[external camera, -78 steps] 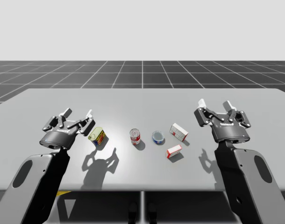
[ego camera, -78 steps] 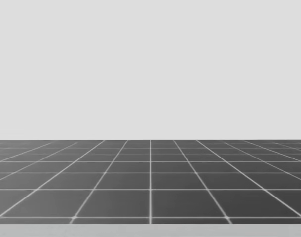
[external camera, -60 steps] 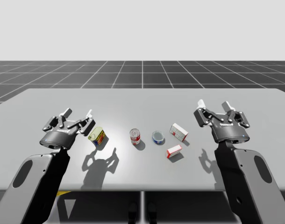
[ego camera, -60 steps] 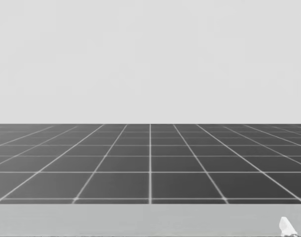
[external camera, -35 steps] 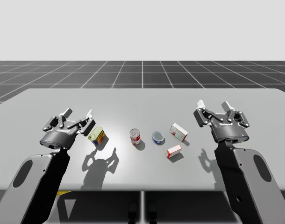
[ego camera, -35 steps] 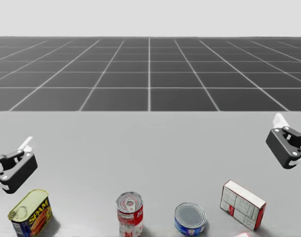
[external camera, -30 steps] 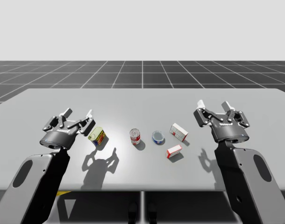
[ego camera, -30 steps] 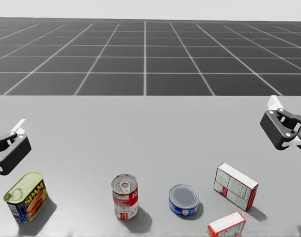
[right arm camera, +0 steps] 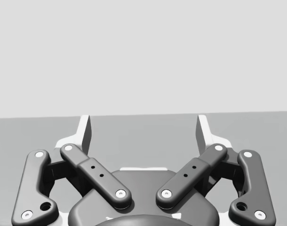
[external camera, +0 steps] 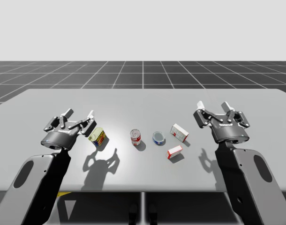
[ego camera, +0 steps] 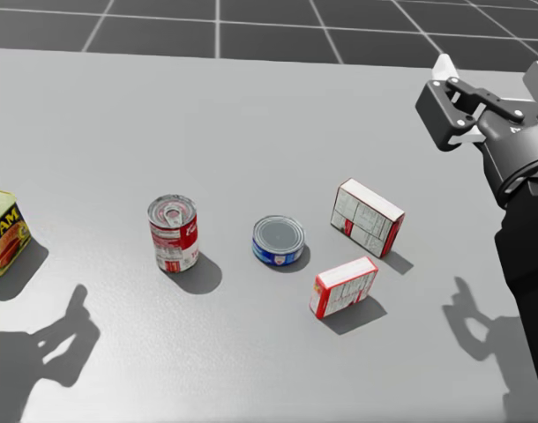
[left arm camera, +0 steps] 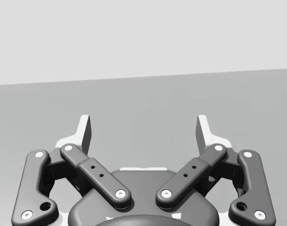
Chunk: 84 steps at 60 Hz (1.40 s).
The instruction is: Grasp the tuna can and hold it up.
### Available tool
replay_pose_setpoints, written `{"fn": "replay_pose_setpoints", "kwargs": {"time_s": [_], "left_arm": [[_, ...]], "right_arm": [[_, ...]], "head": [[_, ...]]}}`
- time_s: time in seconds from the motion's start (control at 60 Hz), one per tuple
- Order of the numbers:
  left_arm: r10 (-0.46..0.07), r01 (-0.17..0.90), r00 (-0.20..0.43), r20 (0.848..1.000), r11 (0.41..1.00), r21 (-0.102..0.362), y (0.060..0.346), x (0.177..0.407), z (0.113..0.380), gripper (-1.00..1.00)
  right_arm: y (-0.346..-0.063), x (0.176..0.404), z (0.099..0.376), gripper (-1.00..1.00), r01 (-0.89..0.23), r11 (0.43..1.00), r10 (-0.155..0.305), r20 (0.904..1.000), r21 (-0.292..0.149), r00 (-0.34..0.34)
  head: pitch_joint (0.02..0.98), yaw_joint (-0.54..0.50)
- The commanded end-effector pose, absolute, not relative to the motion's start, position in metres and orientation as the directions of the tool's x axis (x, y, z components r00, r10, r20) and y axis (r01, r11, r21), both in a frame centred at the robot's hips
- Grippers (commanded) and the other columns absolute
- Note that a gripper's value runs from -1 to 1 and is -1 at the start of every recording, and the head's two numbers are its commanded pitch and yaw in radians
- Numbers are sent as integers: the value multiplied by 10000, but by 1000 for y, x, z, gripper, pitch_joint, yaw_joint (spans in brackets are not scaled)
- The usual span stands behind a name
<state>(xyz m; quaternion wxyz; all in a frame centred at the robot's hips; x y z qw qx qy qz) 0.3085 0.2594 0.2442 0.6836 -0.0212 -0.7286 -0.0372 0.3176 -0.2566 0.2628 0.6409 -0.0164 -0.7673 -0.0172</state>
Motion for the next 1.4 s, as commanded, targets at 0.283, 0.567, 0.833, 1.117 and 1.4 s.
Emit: {"fn": "replay_pose_setpoints", "kwargs": {"time_s": [0.283,0.567,0.833,1.117,1.4], "left_arm": [[-171,817,-597,9981,9964,220,258,309,244,-1000],[-195,844,-550,9983,9961,241,257,309,244,-1000],[-202,869,-526,9984,9959,248,257,309,243,-1000],[-205,860,-538,9983,9960,251,257,309,243,-1000],[-214,861,-529,9984,9959,259,257,310,242,-1000]], "right_arm": [[-239,304,264,-1000,-1566,9851,-766,9965,705,-332],[-217,273,269,-1000,-3973,9165,260,9841,467,1755],[-199,249,261,-1000,-5703,8198,1497,9422,512,2998],[-185,266,237,-1000,-6067,7938,2424,8932,418,3787],[-174,288,211,-1000,-6193,7850,3281,8368,165,4382]], "head": [[783,-130],[798,-135],[814,-146],[818,-145],[822,-142]]}}
